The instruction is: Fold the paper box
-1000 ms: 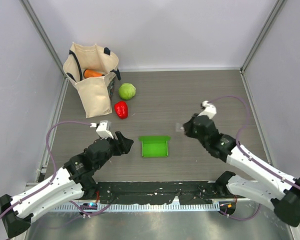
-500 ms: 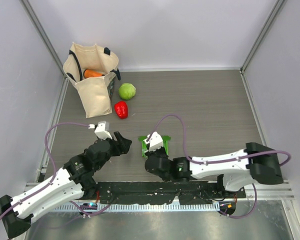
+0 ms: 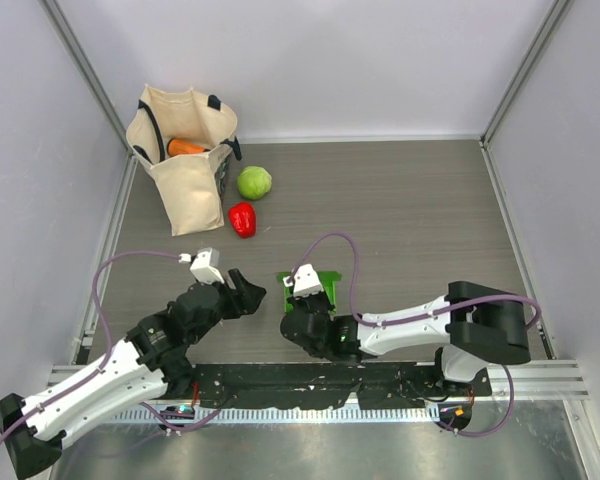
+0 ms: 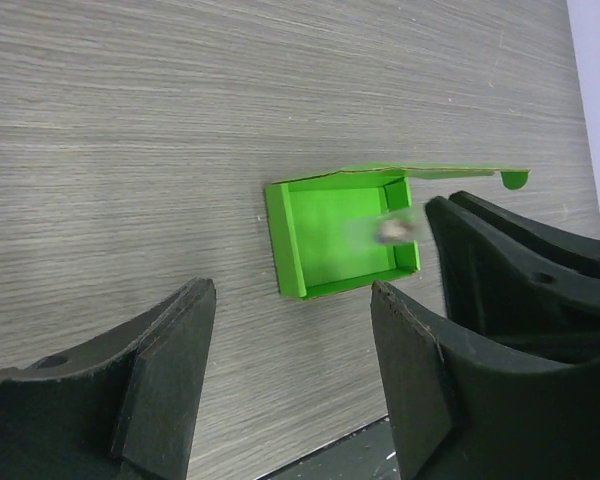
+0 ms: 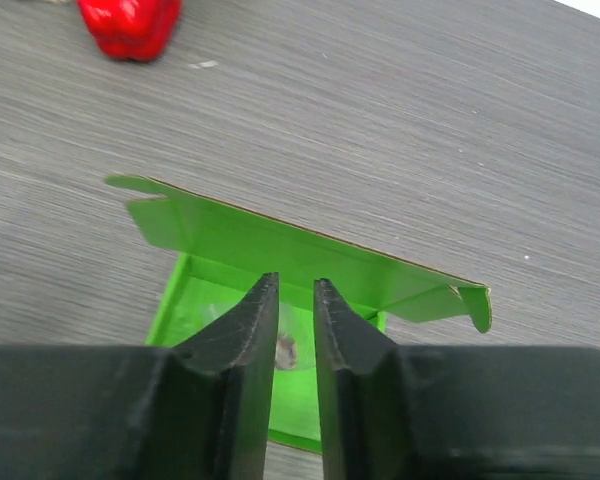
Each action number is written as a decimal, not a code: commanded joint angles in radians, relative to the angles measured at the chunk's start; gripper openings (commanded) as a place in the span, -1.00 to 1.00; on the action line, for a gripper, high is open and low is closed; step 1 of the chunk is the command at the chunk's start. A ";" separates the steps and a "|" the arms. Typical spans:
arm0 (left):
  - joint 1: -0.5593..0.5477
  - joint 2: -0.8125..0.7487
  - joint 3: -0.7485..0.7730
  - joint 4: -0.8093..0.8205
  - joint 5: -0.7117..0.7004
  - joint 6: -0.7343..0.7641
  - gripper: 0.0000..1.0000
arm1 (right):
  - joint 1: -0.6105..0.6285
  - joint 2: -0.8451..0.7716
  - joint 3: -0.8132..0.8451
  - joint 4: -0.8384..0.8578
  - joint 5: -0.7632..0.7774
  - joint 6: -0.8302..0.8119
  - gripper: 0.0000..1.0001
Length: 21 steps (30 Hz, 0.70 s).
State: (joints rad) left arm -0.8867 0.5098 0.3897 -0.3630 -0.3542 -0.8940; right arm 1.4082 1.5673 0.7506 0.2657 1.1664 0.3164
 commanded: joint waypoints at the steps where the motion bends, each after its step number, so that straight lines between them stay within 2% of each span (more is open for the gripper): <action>1: 0.005 0.036 0.011 0.074 0.038 -0.026 0.35 | -0.023 0.014 -0.001 0.015 0.040 0.000 -0.39; 2: 0.006 0.047 0.011 0.082 0.044 -0.031 0.35 | -0.023 0.004 0.001 0.006 0.030 0.003 0.02; 3: 0.008 0.074 0.000 0.100 0.050 -0.046 0.38 | -0.025 -0.010 -0.003 -0.002 0.006 0.007 0.25; 4: 0.012 0.084 -0.009 0.119 0.061 -0.058 0.39 | -0.025 -0.042 -0.025 0.018 -0.008 -0.003 0.35; 6: 0.035 0.107 -0.052 0.188 0.116 -0.091 0.39 | -0.026 -0.079 -0.028 -0.055 -0.019 -0.001 0.39; 9: 0.066 0.131 -0.072 0.214 0.162 -0.097 0.45 | -0.026 -0.229 -0.040 -0.201 -0.095 0.016 0.37; 10: 0.081 0.136 -0.066 0.199 0.167 -0.085 0.48 | -0.031 -0.345 -0.077 -0.221 -0.124 0.015 0.38; 12: 0.095 0.159 -0.045 0.170 0.172 -0.019 0.56 | -0.092 -0.458 -0.121 -0.259 -0.302 0.003 0.39; 13: 0.110 0.173 -0.038 0.177 0.211 0.019 0.56 | -0.127 -0.575 -0.178 -0.260 -0.380 -0.014 0.48; 14: 0.118 0.193 -0.022 0.194 0.234 0.055 0.57 | -0.171 -0.620 -0.209 -0.260 -0.600 -0.029 0.55; 15: 0.123 0.241 -0.011 0.199 0.257 0.126 0.59 | -0.236 -0.663 -0.265 -0.260 -0.714 -0.057 0.62; 16: 0.127 0.278 0.003 0.206 0.285 0.159 0.60 | -0.358 -0.691 -0.281 -0.260 -0.823 -0.063 0.61; 17: 0.129 0.314 0.032 0.211 0.293 0.194 0.62 | -0.415 -0.734 -0.292 -0.260 -0.887 -0.065 0.61; 18: 0.130 0.346 0.049 0.211 0.294 0.242 0.62 | -0.461 -0.751 -0.319 -0.211 -1.018 -0.062 0.61; 19: 0.135 0.414 0.061 0.222 0.297 0.263 0.61 | -0.522 -0.765 -0.330 -0.182 -1.062 -0.062 0.59; 21: 0.134 0.467 0.086 0.269 0.294 0.293 0.57 | -0.551 -0.759 -0.303 -0.178 -1.103 -0.069 0.57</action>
State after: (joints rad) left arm -0.7589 0.8818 0.4034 -0.2050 -0.1062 -0.7509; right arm 0.9333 0.8021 0.4500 0.0608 0.4236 0.2802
